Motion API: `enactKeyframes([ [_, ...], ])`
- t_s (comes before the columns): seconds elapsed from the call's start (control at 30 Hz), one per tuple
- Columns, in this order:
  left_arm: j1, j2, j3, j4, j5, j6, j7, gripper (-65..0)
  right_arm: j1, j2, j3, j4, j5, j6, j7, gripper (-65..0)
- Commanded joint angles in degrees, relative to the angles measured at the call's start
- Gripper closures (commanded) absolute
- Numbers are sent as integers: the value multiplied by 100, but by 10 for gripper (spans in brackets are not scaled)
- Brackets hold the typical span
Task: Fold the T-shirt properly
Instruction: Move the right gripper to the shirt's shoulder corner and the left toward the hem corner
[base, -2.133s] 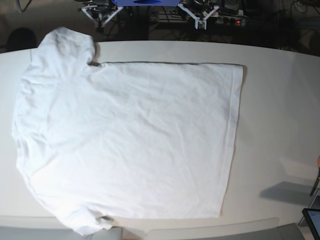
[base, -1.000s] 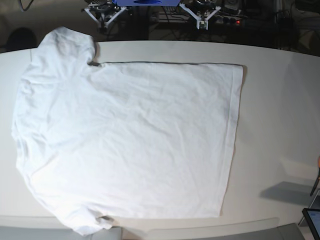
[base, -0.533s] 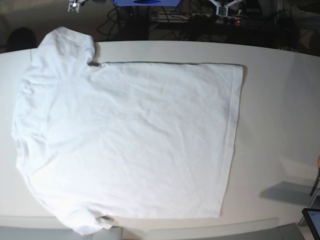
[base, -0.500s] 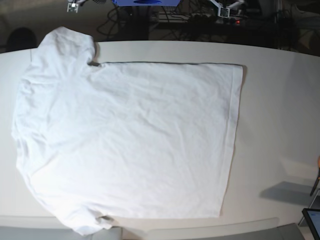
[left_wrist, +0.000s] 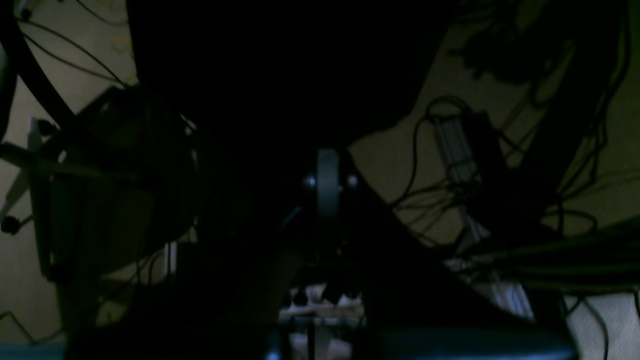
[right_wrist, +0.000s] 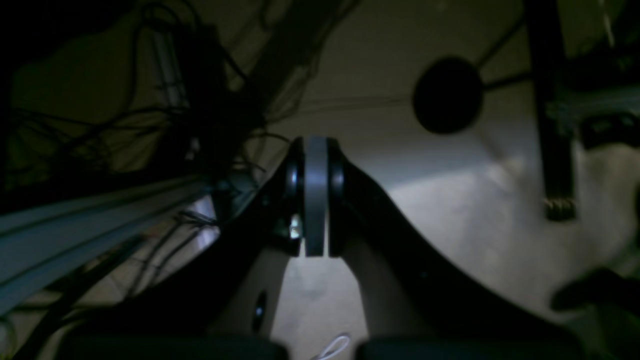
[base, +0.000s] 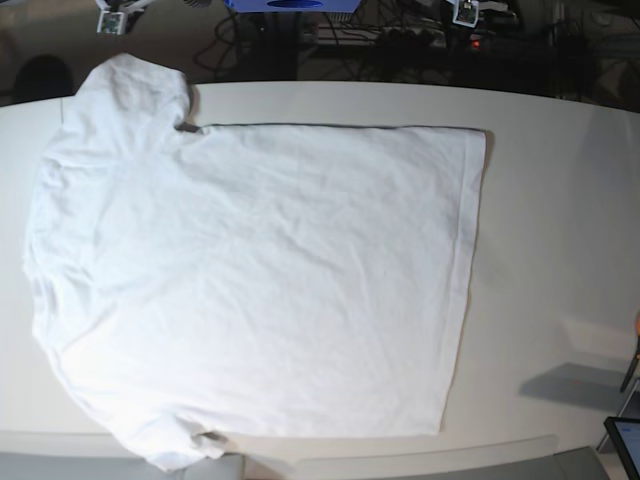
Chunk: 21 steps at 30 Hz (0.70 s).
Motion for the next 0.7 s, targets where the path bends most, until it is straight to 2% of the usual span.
enactKeyframes([
  [0.0,178,-34,-13,143,-17,14,-363,0,-84,36,207,249,23,-76,181,-4],
  [0.13,415,-34,-13,741,-17,14,-653,0,-189,36,708,865,111,-76,163,-9],
  [0.3,547,-34,-4,1691,-26,23,-661,0,-49,71,1253,1322,744,-49,163,-10],
  [0.5,969,2,-22,2983,-35,32,-635,0,233,97,1297,1629,744,-23,155,-10],
  [0.57,1101,28,-22,3264,-61,32,-635,0,329,97,1297,1717,744,144,155,-10],
  [0.67,1321,186,31,3713,-439,32,-582,0,452,185,1306,1893,744,768,137,-9],
])
